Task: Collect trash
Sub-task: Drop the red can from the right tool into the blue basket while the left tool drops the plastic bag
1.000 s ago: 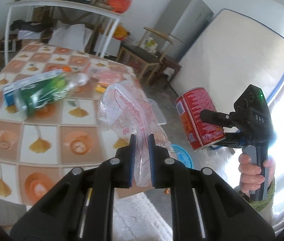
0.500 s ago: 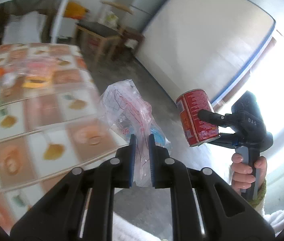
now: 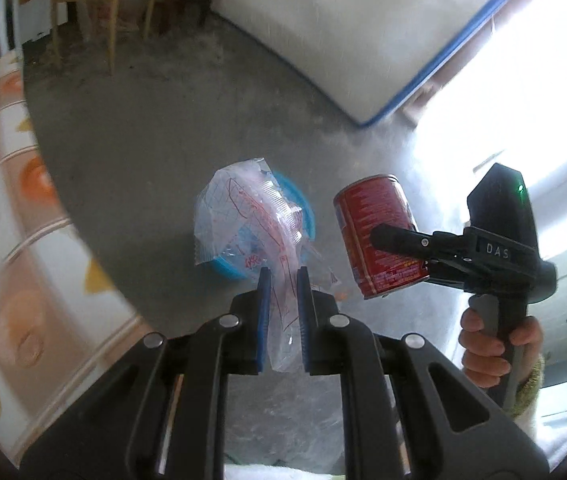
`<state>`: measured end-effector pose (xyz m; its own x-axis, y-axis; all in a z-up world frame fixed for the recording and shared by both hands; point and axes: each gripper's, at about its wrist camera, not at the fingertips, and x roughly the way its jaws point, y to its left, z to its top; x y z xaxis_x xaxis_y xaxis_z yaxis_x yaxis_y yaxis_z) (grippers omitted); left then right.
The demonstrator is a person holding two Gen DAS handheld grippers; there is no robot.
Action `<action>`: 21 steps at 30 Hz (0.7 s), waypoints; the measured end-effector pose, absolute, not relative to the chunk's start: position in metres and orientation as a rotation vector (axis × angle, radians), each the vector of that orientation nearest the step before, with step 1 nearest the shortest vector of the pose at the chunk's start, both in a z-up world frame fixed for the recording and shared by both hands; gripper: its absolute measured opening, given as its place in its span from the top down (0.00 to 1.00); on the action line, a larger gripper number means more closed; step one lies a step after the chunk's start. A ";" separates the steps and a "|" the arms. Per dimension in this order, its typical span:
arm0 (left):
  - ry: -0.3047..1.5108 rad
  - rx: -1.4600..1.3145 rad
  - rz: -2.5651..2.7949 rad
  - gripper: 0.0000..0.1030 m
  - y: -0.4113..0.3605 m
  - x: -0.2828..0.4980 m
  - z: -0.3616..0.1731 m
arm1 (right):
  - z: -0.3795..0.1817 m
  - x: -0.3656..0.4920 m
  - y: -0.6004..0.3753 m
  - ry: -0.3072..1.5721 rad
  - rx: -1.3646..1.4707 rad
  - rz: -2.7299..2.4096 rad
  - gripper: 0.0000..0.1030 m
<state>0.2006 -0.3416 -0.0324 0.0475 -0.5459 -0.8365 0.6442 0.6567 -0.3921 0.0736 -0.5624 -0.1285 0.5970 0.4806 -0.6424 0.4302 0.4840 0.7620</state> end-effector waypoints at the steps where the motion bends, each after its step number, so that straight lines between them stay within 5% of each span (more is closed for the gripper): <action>1: 1.226 0.120 -0.909 0.89 -0.352 0.204 -0.036 | -0.134 0.078 -0.567 0.988 1.119 0.028 0.38; 4: 1.202 0.176 -0.923 0.82 -0.387 0.221 -0.041 | -0.149 0.098 -0.589 0.970 1.136 -0.016 0.37; 6: 1.174 0.248 -0.922 0.59 -0.410 0.231 -0.046 | -0.163 0.114 -0.607 0.958 1.128 -0.043 0.25; 7: 1.149 0.274 -0.891 0.40 -0.417 0.236 -0.049 | -0.176 0.123 -0.616 0.962 1.129 -0.068 0.22; 8: 1.125 0.293 -0.862 0.36 -0.423 0.238 -0.053 | -0.186 0.127 -0.623 0.966 1.126 -0.091 0.22; 13: 1.135 0.248 -0.835 0.36 -0.418 0.243 -0.061 | -0.239 0.125 -0.644 1.010 1.153 -0.210 0.22; 21: 1.051 0.147 -0.839 0.36 -0.357 0.224 -0.023 | -0.246 0.092 -0.630 0.994 1.147 -0.195 0.22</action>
<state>0.2235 -0.3575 -0.0228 0.2259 -0.5393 -0.8113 0.6717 0.6893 -0.2712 0.0916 -0.6297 -0.2464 0.5798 0.3400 -0.7404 0.5942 0.4452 0.6698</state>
